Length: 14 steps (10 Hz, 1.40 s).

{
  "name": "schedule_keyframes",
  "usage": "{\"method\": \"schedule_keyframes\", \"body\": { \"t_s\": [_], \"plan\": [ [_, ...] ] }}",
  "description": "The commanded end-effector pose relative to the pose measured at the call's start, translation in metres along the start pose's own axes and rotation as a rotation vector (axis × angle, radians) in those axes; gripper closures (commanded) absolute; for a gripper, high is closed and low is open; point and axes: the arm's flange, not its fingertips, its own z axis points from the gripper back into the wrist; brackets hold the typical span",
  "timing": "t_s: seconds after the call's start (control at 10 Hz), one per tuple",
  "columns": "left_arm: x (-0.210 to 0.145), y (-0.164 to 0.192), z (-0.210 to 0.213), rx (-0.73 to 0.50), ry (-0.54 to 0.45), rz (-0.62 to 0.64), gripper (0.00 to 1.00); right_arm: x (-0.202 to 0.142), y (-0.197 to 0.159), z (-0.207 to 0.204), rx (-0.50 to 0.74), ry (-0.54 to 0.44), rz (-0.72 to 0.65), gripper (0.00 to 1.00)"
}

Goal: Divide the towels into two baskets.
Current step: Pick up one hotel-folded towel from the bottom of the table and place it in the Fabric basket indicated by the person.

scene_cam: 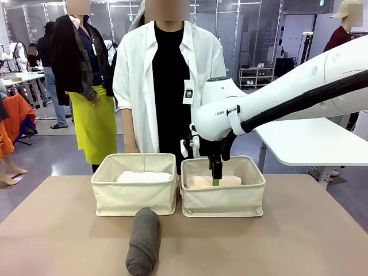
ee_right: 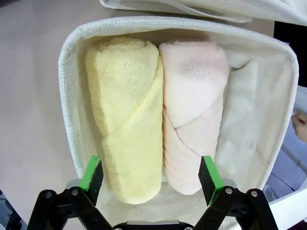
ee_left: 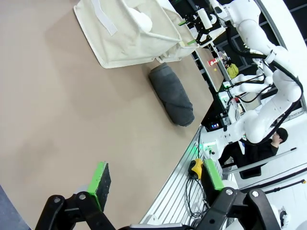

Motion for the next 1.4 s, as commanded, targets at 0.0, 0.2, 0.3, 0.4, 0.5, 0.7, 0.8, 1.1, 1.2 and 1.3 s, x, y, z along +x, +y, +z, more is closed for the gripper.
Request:
{"method": "schedule_keyframes", "body": {
  "t_s": [0.0,0.2,0.3,0.4,0.5,0.7,0.8,1.1,1.2,1.3],
  "plan": [
    [-0.003,-0.004,0.001,-0.013,-0.021,-0.019,0.04,0.001,-0.002,-0.005,0.001,-0.008,0.022,0.0],
    [-0.003,-0.004,0.001,-0.013,-0.021,-0.019,0.04,0.001,-0.002,-0.005,0.001,-0.008,0.022,0.0],
    [-0.003,-0.004,0.001,-0.013,-0.021,-0.019,0.04,0.001,-0.002,-0.005,0.001,-0.008,0.022,0.0],
    [-0.003,-0.004,0.001,-0.013,-0.021,-0.019,0.04,0.001,-0.002,-0.005,0.001,-0.008,0.022,0.0],
    [-0.003,-0.004,0.001,-0.013,-0.021,-0.019,0.04,0.001,-0.002,-0.005,0.001,-0.008,0.022,0.0],
    [-0.003,-0.004,0.001,-0.013,-0.021,-0.019,0.04,0.001,-0.002,-0.005,0.001,-0.008,0.022,0.0],
    [-0.003,-0.004,0.001,-0.013,-0.021,-0.019,0.04,0.001,-0.002,-0.005,0.001,-0.008,0.022,0.0],
    [-0.003,-0.004,0.001,-0.013,-0.021,-0.019,0.04,-0.016,0.018,0.048,-0.002,-0.034,-0.053,0.0],
    [-0.003,-0.004,0.001,-0.013,-0.021,-0.019,0.04,-0.032,0.024,0.07,0.024,-0.098,-0.104,0.0],
    [-0.003,-0.004,0.001,-0.013,-0.021,-0.019,0.04,-0.05,0.034,0.082,0.063,-0.134,-0.16,0.0]
  ]
}}
